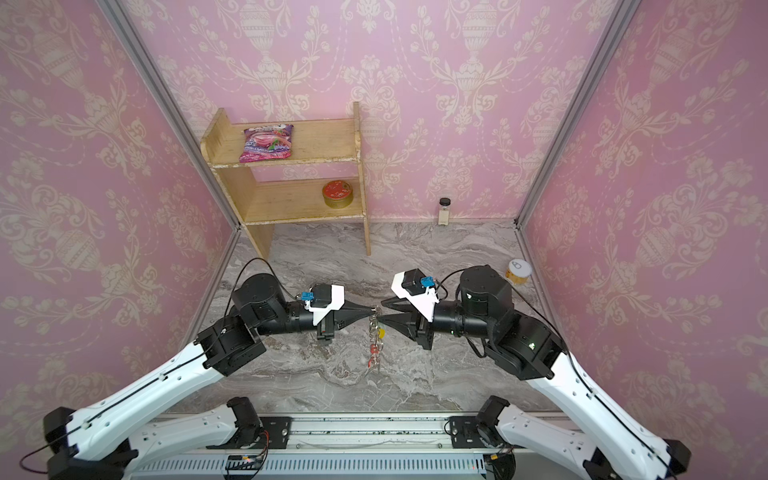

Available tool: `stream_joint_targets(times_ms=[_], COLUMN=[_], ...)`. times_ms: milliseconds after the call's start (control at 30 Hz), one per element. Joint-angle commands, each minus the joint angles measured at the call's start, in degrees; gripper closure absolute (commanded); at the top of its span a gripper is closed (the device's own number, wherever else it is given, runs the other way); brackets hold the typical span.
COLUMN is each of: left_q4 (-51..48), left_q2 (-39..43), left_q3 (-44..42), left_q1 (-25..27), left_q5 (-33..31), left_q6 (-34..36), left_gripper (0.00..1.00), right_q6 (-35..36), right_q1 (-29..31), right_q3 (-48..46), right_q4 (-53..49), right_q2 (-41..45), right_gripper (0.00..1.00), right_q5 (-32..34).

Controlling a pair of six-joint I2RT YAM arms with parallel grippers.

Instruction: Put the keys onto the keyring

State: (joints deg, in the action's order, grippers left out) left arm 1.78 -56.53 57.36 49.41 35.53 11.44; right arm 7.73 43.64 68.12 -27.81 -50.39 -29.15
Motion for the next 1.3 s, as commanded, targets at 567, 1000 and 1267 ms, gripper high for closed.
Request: stream_joint_targets(times_ms=[567,1000,1267], left_q4=[14.98,21.53,28.29], left_q2=[1.73,3.03,2.78], left_q3=[-1.78,-3.96,-6.12], left_q1=[0.3,0.25,0.25], left_q5=[3.41,-0.7,-2.87], left_q6=[-5.29,-6.49,-7.97], left_gripper=[1.0,1.0,1.0], right_q6=[-2.78,-4.09,-8.79], right_q1=[-0.69,-0.68,-0.58], right_q3=[-0.26,-1.75,-6.23], right_q4=[4.04,4.26,10.57], right_q2=[0.48,0.92,1.17], right_gripper=[0.85,1.0,1.0], right_q5=[-3.51,-4.55,-6.42])
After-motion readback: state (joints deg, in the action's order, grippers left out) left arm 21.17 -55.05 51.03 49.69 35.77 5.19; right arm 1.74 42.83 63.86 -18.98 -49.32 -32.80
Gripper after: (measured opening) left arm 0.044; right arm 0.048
